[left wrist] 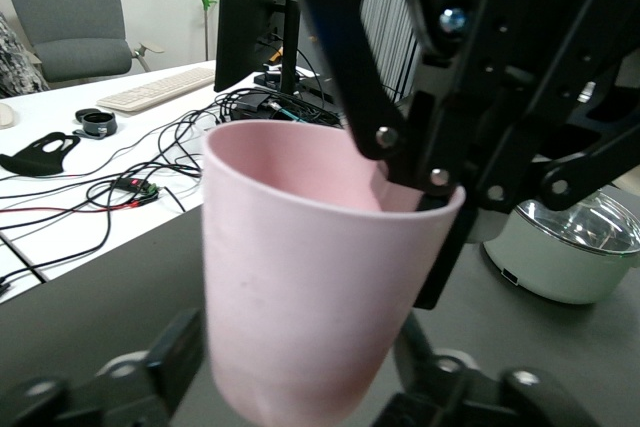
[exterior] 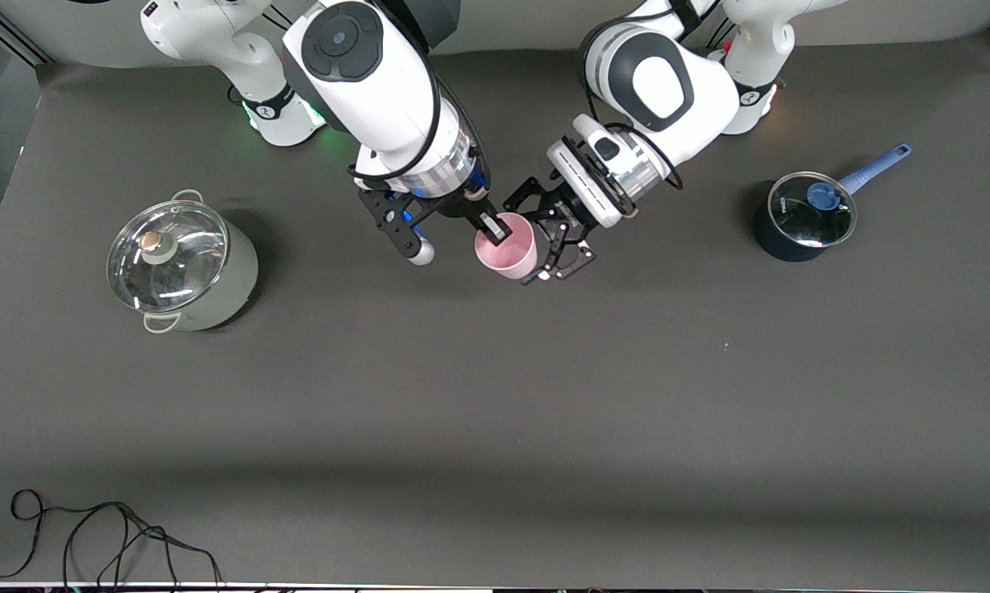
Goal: Transfer pink cup from left to right arm
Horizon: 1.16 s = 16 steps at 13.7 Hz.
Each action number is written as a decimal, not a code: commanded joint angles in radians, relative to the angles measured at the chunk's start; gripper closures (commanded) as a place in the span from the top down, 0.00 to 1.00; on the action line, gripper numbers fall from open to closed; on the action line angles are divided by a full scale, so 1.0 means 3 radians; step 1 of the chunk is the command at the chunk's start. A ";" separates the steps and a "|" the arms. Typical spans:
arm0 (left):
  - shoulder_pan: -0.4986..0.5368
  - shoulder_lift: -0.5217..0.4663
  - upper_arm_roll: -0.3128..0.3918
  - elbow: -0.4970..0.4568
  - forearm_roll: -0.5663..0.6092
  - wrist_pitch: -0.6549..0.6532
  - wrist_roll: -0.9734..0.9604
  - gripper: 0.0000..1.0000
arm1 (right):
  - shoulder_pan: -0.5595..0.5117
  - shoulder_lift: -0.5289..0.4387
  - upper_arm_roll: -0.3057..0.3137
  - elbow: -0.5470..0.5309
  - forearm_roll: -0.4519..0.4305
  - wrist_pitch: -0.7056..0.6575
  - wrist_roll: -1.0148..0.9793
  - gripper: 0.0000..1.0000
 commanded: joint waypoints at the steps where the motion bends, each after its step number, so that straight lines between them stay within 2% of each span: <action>1: -0.0021 0.0018 0.0007 0.0054 -0.0062 0.0049 0.0006 1.00 | -0.0006 0.0026 -0.0010 0.0086 -0.0035 -0.0039 -0.0065 0.00; 5: -0.0016 0.0140 0.0124 0.0003 -0.0011 0.0069 0.0031 1.00 | -0.0016 0.0010 -0.0040 0.0071 -0.0040 -0.0049 -0.0268 0.00; 9: 0.0014 0.0232 0.0165 -0.0044 0.0015 0.0564 0.0083 1.00 | -0.0306 -0.0071 -0.0051 0.0040 -0.0060 -0.0176 -0.1029 0.00; 13: 0.0183 0.0309 0.0349 -0.0054 0.0020 0.0581 0.0077 1.00 | -0.0787 -0.0276 -0.0061 0.0045 -0.0076 -0.0793 -0.2102 0.00; 16: 0.0417 0.0335 0.0324 -0.0054 0.0025 0.0565 0.0057 1.00 | -0.1252 -0.0485 -0.0081 0.0035 -0.0081 -0.1285 -0.3053 0.00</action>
